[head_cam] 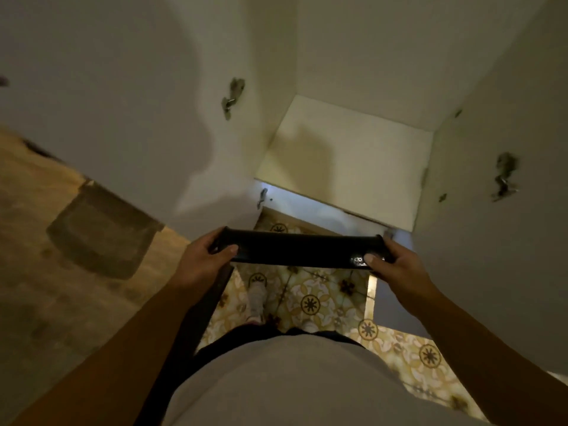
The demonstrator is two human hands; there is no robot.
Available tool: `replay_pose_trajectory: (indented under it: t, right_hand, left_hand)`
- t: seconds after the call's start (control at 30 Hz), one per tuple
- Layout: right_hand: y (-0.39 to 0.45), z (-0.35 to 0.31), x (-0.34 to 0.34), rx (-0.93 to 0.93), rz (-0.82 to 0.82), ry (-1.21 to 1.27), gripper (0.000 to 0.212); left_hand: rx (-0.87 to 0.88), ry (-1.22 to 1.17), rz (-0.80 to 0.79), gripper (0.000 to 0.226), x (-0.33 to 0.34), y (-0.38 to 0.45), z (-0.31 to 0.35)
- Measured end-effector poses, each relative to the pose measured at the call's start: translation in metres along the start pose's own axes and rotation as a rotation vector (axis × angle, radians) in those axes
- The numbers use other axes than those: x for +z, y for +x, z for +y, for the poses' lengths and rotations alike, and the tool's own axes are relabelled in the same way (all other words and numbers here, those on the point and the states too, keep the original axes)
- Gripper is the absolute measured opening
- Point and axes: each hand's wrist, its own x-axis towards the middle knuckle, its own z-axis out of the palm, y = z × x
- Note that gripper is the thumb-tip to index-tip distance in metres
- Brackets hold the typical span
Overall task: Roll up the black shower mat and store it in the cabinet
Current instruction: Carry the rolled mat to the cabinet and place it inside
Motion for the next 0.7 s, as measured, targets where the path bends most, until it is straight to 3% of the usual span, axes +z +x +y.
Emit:
replay_pose_trajectory:
  t: [0.1,0.2,0.33,0.43,0.53,0.7]
  right_hand:
    - [0.001,0.001,0.007,0.016,0.088,0.061,0.051]
    - [0.01,0.008,0.016,0.031,0.172,0.084,0.036]
    - [0.026,0.014,0.021,0.085,0.262,0.09,0.036]
    - [0.045,0.022,0.023,0.119,0.317,0.114,0.04]
    - [0.077,0.045,0.022,0.145,0.344,0.121,0.046]
    - [0.16,0.121,0.017,0.224,0.371,0.061,0.055]
  left_hand:
    - [0.033,0.027,-0.128,0.031,-0.001,0.043,0.014]
    - [0.047,0.046,-0.232,0.03,-0.001,0.079,0.025]
    - [0.058,0.084,-0.39,0.03,0.005,0.121,0.035]
    - [0.032,0.08,-0.431,0.029,0.018,0.15,0.035]
    - [-0.014,0.088,-0.441,0.051,0.041,0.184,0.016]
    - [-0.087,0.038,-0.356,0.036,0.098,0.259,-0.063]
